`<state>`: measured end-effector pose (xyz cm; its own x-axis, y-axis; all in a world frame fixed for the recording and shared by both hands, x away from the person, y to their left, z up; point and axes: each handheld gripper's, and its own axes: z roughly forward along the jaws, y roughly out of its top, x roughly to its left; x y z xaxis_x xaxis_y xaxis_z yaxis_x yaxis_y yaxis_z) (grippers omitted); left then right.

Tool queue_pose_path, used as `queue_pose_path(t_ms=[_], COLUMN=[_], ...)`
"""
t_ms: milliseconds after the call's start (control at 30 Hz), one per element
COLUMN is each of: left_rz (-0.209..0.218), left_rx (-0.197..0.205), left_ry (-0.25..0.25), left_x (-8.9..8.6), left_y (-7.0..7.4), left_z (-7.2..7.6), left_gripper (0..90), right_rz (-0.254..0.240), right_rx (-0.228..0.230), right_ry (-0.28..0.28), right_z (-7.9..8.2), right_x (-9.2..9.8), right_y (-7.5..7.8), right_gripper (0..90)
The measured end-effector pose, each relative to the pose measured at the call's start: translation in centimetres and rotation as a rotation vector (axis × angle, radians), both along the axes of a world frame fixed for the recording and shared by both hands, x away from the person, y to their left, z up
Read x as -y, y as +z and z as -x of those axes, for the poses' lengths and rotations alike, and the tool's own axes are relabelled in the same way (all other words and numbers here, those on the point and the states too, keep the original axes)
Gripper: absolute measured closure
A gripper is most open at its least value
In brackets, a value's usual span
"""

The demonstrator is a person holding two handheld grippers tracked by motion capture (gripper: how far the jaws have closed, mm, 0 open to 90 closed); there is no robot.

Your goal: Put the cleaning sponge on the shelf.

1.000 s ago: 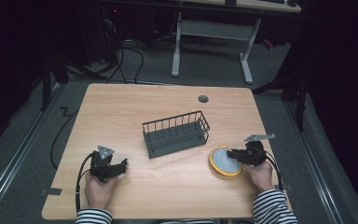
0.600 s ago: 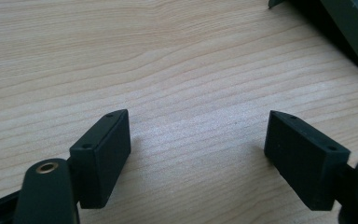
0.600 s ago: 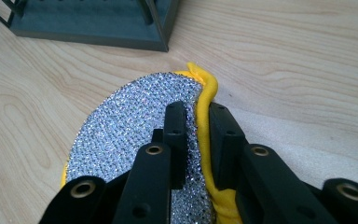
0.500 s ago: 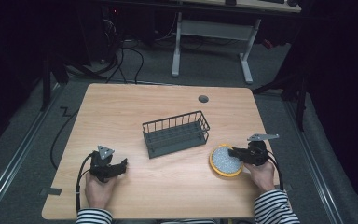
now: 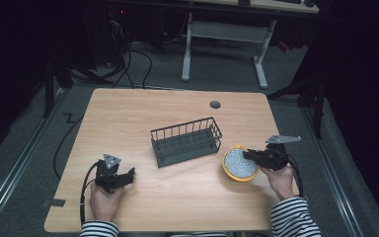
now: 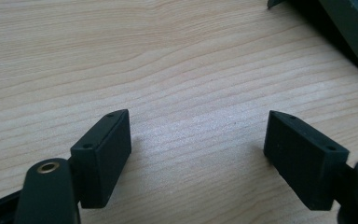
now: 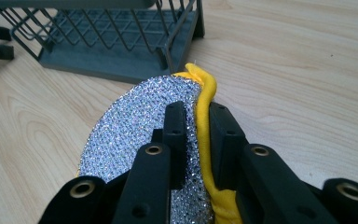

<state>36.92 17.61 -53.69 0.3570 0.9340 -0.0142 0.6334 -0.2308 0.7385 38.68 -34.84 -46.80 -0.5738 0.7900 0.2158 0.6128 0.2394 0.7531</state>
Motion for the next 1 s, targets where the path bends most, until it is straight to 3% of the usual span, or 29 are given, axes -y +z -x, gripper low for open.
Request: queue_pose_path(t_ms=[333, 833, 1000], left_rz=[0.0, 0.0, 0.001], left_rx=[0.0, 0.001, 0.001], left_ry=[-0.001, -0.003, -0.003], left_x=[0.0, 0.0, 0.0], left_y=[0.0, 0.0, 0.0], left_z=[0.0, 0.0, 0.0], left_gripper=[23.7, 24.0, 24.1], right_rz=[-0.007, 0.041, 0.088], right_rx=[0.038, 0.08, 0.105], right_ry=[0.01, 0.05, 0.077], right_z=[-0.5, -1.8, -3.0], right_x=[0.1, -0.9, -2.3], right_y=[2.9, 7.4, 9.2], right_gripper=[79.1, 79.1, 79.0])
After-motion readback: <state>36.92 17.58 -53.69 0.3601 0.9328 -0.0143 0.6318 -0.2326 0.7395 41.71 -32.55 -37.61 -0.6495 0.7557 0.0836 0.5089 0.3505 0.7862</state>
